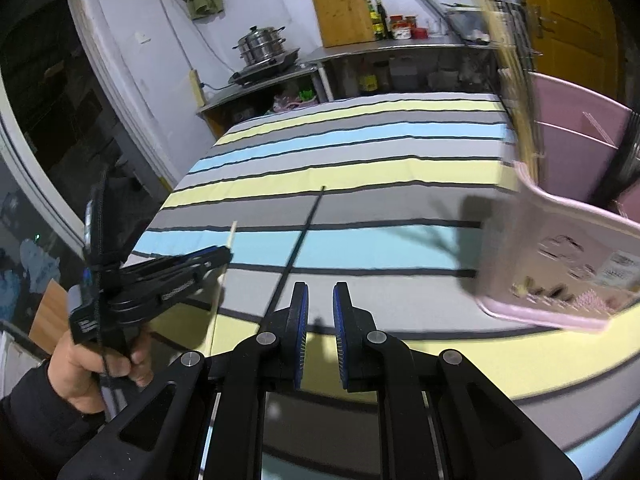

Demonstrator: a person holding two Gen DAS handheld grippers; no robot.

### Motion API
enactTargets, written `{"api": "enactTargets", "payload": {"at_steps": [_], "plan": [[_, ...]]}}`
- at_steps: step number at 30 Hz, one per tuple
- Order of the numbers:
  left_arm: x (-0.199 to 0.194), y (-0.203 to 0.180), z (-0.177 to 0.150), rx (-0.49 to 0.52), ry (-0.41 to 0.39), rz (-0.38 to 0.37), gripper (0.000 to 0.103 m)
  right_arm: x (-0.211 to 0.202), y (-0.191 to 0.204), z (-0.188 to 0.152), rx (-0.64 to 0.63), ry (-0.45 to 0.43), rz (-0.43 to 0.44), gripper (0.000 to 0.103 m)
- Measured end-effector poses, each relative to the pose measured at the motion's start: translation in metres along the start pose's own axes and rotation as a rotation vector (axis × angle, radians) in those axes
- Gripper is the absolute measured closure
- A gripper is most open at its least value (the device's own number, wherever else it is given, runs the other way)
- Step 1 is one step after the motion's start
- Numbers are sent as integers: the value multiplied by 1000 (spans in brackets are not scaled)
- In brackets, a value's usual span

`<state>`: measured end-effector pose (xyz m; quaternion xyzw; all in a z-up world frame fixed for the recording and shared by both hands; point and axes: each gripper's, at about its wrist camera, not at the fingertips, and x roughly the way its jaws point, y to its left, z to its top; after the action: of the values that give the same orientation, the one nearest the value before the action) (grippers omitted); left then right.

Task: Organize utensils
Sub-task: 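Grasp the black chopstick with the right tool and lift it upright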

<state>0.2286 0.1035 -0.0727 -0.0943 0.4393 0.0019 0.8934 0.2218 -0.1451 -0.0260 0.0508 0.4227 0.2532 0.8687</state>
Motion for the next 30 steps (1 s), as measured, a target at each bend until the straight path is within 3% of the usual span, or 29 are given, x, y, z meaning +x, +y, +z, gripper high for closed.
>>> {"api": "enactTargets", "payload": {"at_steps": [5, 12, 19, 30], "plan": [[-1, 21, 4, -84, 17, -49, 92, 35, 14, 17, -32, 33, 10, 90], [8, 26, 15, -117, 25, -65, 92, 80, 16, 36, -36, 88, -12, 90], [12, 24, 16, -108, 21, -56, 92, 115, 17, 42, -35, 135, -36, 90], [16, 12, 19, -61, 20, 18, 92, 126, 34, 51, -118, 161, -128, 91]]}}
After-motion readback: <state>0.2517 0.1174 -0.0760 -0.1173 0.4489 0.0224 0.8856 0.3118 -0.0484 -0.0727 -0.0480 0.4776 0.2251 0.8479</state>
